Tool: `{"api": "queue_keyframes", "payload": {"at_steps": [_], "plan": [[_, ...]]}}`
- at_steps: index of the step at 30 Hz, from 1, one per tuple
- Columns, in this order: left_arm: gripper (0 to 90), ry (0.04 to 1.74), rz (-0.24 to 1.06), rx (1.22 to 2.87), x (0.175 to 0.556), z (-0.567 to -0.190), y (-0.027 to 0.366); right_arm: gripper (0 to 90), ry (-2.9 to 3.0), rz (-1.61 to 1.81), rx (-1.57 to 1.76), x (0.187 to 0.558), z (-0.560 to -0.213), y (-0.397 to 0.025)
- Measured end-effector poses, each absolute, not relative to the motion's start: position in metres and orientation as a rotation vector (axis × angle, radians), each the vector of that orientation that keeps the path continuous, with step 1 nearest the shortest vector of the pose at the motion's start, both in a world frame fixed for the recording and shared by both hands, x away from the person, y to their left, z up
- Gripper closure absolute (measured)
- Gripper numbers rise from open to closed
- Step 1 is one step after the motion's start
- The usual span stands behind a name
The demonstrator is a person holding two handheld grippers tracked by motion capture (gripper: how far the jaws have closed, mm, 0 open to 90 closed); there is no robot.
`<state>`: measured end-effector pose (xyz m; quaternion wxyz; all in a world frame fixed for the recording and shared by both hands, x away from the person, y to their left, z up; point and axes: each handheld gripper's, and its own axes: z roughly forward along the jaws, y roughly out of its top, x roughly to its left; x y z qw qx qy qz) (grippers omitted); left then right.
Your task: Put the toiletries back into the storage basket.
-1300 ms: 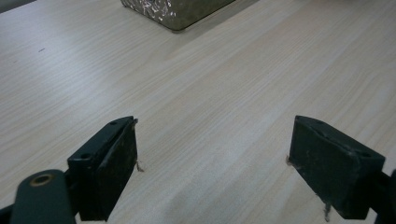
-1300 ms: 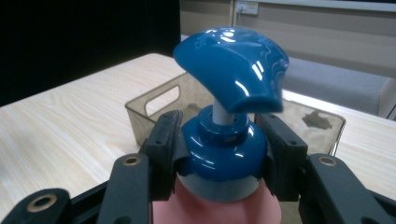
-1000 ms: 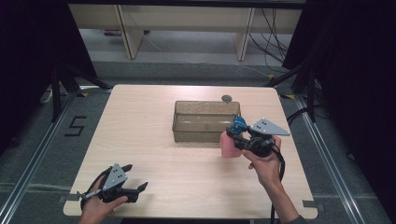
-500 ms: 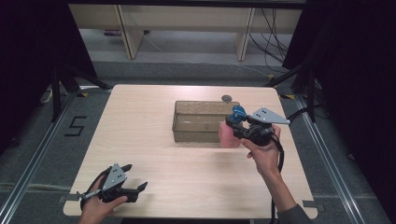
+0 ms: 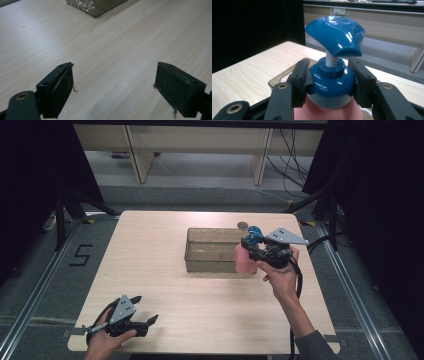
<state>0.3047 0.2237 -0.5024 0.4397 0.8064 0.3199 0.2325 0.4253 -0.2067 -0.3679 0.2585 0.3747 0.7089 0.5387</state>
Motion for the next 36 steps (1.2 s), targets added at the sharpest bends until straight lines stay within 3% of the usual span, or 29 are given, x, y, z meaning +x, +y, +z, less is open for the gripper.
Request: {"api": "queue_keyframes", "payload": {"at_steps": [13, 36], "plan": [[14.9, 0.792, 0.570, 2.004, 0.304, -0.502, 0.224, 53.5, 1.895, 1.429, 1.024, 0.454, -0.362, -0.207], [14.9, 0.802, 0.568, 2.000, 0.303, -0.501, 0.223, 53.5, 1.874, 1.376, 1.123, 0.495, -0.383, -0.203]]}}
